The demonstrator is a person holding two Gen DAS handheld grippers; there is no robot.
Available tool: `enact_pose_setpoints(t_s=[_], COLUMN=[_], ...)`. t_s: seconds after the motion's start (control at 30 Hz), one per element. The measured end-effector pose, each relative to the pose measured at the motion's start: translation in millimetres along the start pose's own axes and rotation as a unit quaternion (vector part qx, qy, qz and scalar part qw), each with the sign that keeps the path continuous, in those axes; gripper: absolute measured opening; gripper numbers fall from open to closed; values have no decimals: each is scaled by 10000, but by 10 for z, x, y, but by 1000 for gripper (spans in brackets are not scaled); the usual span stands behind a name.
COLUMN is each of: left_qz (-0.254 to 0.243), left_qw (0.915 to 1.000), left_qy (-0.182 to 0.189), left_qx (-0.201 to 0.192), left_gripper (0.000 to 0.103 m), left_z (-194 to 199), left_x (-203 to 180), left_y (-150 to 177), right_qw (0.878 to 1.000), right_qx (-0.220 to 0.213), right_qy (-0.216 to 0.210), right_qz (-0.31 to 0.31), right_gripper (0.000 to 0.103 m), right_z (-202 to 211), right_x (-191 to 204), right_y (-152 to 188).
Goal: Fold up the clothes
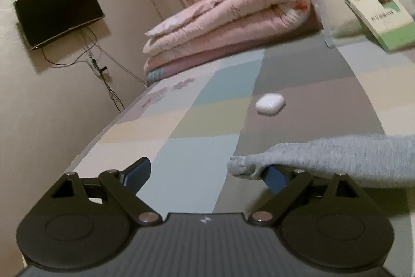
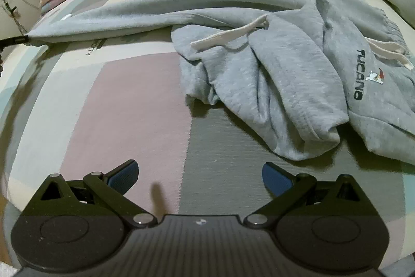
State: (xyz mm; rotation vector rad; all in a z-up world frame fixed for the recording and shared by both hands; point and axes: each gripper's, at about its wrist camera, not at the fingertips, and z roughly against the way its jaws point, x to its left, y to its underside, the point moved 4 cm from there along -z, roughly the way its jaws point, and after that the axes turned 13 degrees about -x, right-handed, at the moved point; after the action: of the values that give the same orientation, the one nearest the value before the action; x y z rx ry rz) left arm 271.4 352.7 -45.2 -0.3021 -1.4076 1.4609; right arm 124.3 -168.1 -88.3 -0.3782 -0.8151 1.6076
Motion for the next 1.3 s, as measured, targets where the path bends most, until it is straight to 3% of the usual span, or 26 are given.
enact_pose_setpoints(t_s=[0.17,0.33,0.43,0.67,0.97,1.13,1.3], left_qz=[-268,-450,-607,-359,-194,-302,-392], left_qw=[9986,9970,9953,9964,9929,9822,9658], left_qy=[268,286,55,164,1140,1853,2564], left_qx=[379,568,756,749,277,90,-31], left_gripper=[92,92,92,92,92,92,92], left_z=[-2,28,18,126,469,748,1121], left_x=[8,42,86,184,-253,-672,-1111], left_y=[165,274,344,360,-21,-226,-365], right_qw=[10000,10000,9999,9999,9998,9998,9997], right_qx=[-21,-45,-74,-65,-25,-5,40], right_qy=[-34,-70,-92,-117,-194,-213,-227], right_qz=[-15,-5,22,-18,74,29,-14], right_gripper=[103,103,103,103,103,103,103], right_z=[-3,34,68,81,76,74,53], right_x=[-2,21,35,29,94,59,13], right_y=[-32,-42,-58,-67,-57,-38,-14])
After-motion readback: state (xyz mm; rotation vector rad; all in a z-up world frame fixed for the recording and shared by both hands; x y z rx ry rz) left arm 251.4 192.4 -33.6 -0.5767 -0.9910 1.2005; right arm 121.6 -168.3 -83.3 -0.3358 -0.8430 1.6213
